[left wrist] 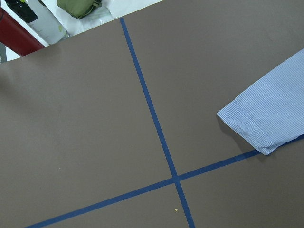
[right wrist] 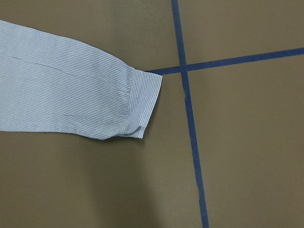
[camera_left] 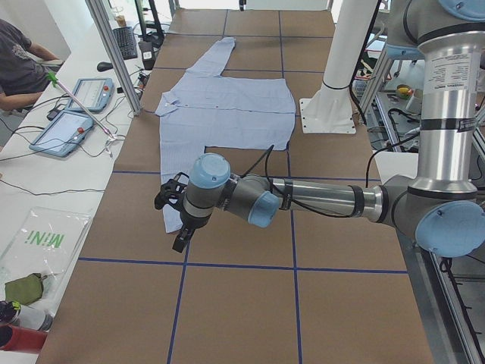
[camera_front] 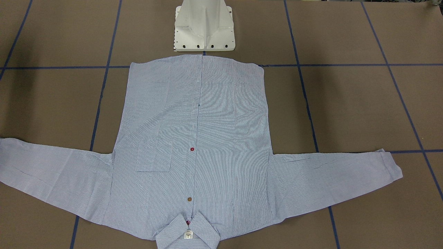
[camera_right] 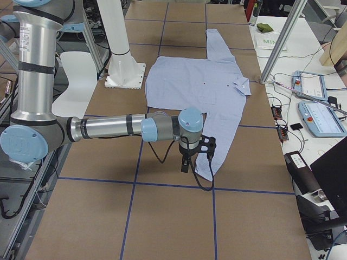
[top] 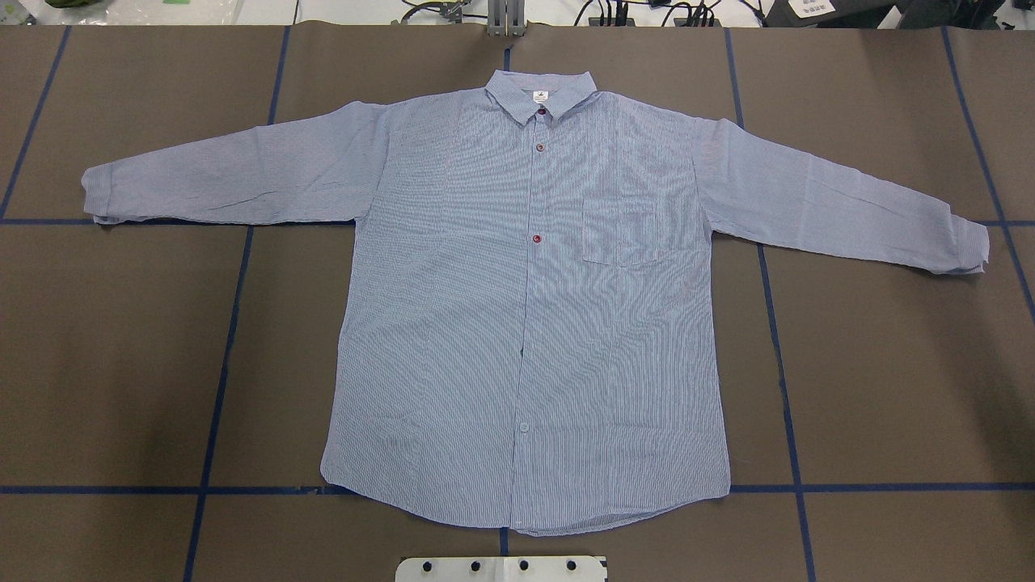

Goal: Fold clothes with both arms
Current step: 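Move the right gripper down to the cuff of the sleeve nearest it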

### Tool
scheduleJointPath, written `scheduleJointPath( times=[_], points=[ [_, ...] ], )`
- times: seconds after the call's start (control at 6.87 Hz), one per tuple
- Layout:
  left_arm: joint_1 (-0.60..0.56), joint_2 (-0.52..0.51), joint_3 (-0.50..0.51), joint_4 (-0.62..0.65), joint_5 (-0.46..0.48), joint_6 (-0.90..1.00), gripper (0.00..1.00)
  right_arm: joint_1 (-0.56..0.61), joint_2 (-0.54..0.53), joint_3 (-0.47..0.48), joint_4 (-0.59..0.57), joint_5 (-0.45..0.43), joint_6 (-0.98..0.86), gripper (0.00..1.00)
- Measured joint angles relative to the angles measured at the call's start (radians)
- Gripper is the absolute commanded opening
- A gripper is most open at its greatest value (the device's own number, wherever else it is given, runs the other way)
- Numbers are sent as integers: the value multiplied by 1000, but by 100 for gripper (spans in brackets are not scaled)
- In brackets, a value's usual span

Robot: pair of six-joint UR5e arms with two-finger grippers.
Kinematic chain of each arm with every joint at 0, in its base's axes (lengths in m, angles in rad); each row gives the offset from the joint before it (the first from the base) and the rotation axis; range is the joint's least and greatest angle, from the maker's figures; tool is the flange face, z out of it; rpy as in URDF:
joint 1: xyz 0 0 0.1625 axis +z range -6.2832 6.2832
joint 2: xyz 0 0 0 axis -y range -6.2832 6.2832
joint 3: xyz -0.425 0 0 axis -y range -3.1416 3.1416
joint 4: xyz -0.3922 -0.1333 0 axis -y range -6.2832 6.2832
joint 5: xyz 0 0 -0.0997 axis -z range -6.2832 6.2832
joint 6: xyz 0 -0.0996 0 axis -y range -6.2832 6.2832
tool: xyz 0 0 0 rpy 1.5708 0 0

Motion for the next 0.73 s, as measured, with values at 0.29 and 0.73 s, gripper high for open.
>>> scheduleJointPath(
  times=[0.29,0.73],
  points=[
    [3,18,-17,-1,-1,-4,100,-2,-7,-27,61,19,3,100],
    [5,49,-48,-3,-1,-12,100,-39,-11,-54,137,22,22,100]
  ],
)
